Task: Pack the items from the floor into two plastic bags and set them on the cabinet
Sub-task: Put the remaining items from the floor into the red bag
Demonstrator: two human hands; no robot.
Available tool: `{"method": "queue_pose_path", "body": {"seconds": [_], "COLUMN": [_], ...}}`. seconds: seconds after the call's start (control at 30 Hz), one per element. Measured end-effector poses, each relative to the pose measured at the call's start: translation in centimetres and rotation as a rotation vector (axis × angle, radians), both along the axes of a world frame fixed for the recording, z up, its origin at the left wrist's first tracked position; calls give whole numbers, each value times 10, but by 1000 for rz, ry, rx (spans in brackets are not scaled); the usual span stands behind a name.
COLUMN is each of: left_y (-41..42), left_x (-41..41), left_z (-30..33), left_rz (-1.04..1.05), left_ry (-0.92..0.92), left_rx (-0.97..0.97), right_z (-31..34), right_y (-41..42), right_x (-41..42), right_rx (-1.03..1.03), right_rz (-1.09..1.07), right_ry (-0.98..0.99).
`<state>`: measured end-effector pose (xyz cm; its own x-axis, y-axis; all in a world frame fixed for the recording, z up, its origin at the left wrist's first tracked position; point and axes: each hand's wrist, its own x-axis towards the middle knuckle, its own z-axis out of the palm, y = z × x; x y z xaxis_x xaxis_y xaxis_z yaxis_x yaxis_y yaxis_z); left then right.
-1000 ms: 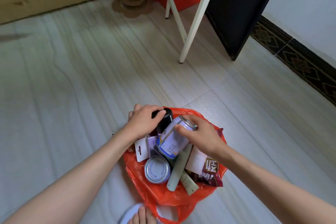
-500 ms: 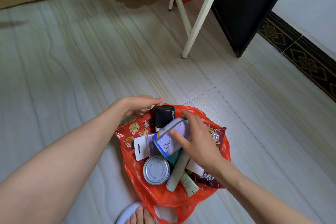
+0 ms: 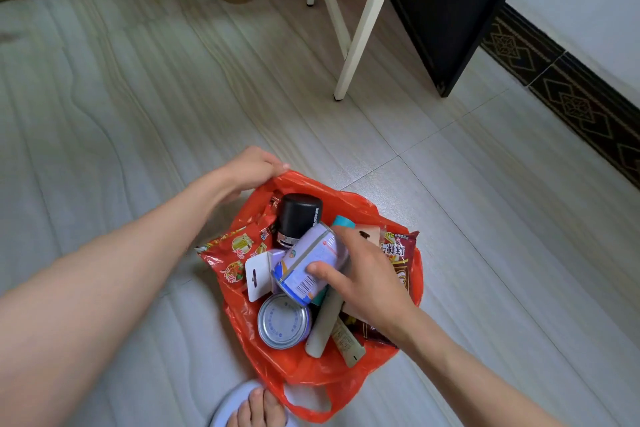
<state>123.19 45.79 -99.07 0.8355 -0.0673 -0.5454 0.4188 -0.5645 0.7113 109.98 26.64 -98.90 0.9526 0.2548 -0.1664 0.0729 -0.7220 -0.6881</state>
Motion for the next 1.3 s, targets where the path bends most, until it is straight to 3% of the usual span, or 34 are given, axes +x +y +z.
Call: {"method": "queue_pose_path", "body": {"seconds": [0.13, 0.23, 0.37, 0.5, 0.63, 0.73, 0.83, 0.9, 1.0, 1.1, 1.3], "left_y": [14, 18, 15, 9, 4, 7, 8, 7, 2, -2, -11], "left_x": [-15, -39, -69, -83, -94, -106, -116, -120, -126, -128, -136], "left_z": [28, 40, 39, 46, 48, 42, 42, 45, 50, 59, 99], "left_rz": [-78, -68, -144, -243, -228, -167, -76, -30, -27, 20, -1], "left_ry": [-192, -271, -357, -168, -49, -84, -64, -69, -90, -163, -207], "left_rx": [35, 25, 155, 222, 147, 98, 37, 11, -23, -9, 48], "right_z": [-2, 0, 5, 8, -1, -15, -25, -27, -26, -21, 34], "right_y": [11, 18, 19, 11, -3, -9, 0, 12, 24, 24, -4], "right_x": [-4, -6, -15, -50, -101, -137, -156, -161, -155, -147, -131], "right_rx": [-204, -111, 49, 165, 215, 186, 266, 474, 848, 968, 1022], "right_rz": [-117, -206, -300, -467, -850, -1024, -925, -867, -1076, -1339, -1351], "right_ry": [-96, -83, -43, -31, 44, 274, 695, 887, 1043, 1015, 797]}}
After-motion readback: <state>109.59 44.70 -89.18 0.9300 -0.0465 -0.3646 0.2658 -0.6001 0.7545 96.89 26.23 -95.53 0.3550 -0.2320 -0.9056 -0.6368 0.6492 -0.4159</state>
